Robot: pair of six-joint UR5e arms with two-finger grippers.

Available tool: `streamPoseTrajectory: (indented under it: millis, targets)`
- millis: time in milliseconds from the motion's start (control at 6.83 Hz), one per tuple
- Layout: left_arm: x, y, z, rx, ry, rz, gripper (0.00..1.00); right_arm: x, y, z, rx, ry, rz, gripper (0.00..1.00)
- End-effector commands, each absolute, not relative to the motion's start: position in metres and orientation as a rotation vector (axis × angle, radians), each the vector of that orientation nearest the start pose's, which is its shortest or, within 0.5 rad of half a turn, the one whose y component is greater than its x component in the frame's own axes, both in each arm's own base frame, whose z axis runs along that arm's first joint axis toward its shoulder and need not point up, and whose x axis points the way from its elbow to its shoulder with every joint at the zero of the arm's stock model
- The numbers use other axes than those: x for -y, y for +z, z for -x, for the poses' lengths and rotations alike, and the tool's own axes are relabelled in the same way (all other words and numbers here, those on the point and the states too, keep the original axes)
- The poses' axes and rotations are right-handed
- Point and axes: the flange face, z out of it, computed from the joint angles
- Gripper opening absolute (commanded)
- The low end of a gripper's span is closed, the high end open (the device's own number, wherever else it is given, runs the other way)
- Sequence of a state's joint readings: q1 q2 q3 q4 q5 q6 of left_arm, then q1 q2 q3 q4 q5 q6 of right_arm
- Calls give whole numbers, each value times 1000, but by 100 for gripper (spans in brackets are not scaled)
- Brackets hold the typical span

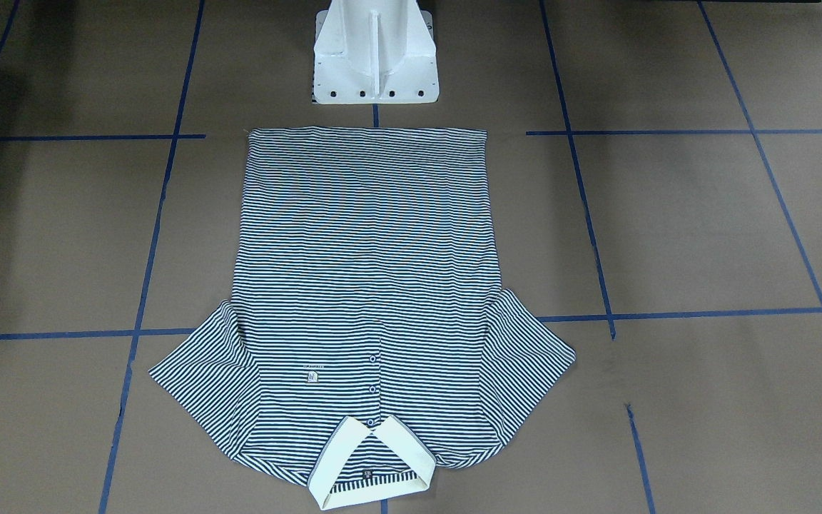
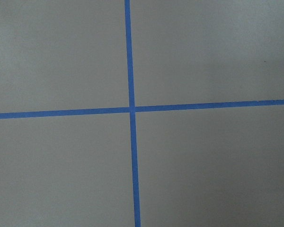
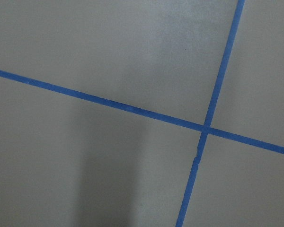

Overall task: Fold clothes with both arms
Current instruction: 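Move the right gripper in over the shirt's sleeve nearest it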

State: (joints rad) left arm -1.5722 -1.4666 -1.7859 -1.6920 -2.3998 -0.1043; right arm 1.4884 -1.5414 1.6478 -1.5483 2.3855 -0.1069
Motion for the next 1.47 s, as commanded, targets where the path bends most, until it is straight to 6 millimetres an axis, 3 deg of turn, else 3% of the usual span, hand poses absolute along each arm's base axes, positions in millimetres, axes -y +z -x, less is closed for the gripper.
streamPoseTrajectory:
  millis: [0,147,586,733,879,1172,1319]
  targets:
    - [458,577,61,-836,0,-187,100,512,604,-21,816,-232,-124,100]
    - [460,586,59,-827,-10,-172,100,511,605,-21,818,-232,-125,100]
    - [465,567,59,-813,6,-212,100,510,616,-20,816,-220,-103,100]
    - [467,571,61,-789,11,-220,100,514,606,4,820,-285,-147,100]
    - [463,552,60,-801,34,-285,100,519,592,43,838,-309,-175,100]
    - [461,547,59,-817,48,-300,100,556,523,129,873,-168,-221,100]
    - [461,542,59,-818,57,-326,100,583,484,190,892,-98,-198,100]
